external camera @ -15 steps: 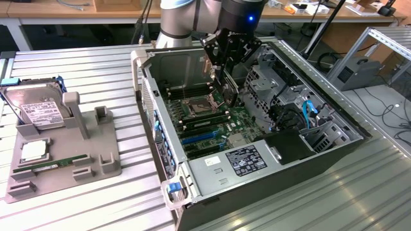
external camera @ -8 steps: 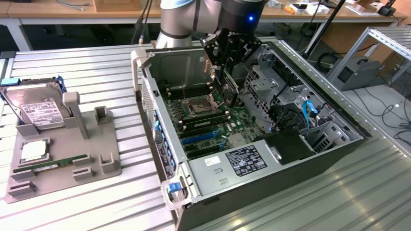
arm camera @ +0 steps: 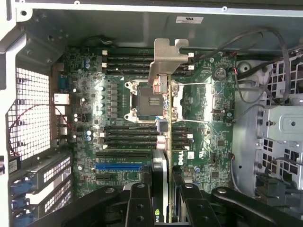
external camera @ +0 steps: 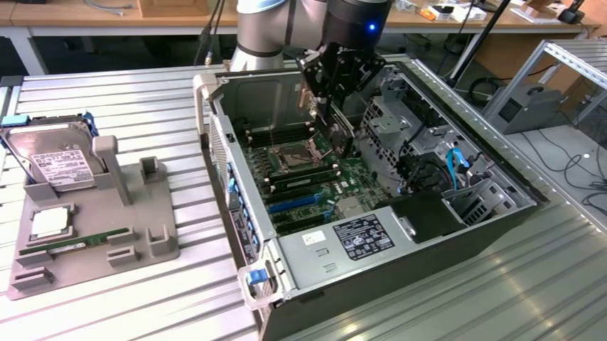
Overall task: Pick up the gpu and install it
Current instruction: 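Insert the gpu into the slot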
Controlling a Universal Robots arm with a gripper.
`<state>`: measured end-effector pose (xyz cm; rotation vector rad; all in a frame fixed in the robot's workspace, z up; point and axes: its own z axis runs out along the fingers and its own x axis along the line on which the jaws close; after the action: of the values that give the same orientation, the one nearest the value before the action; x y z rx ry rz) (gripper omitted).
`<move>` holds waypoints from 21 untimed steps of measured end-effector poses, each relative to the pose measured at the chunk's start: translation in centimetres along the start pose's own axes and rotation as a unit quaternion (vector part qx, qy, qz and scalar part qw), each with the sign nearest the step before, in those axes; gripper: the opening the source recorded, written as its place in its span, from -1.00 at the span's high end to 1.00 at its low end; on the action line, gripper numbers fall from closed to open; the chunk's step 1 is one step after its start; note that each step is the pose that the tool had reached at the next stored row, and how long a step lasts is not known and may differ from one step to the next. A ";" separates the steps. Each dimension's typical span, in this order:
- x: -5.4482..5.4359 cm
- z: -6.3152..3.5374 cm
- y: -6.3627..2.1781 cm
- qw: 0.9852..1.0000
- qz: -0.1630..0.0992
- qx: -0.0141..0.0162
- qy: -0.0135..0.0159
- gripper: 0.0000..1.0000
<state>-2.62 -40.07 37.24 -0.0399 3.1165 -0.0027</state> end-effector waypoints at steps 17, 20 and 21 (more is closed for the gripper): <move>0.0 0.00 0.00 0.998 -0.070 -0.002 0.000 0.45; 0.0 0.00 0.00 0.996 -0.086 -0.002 0.000 0.45; 0.0 0.00 0.00 0.996 -0.090 -0.002 0.000 0.45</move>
<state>-2.62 -40.07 37.25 -0.3204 3.1002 0.0004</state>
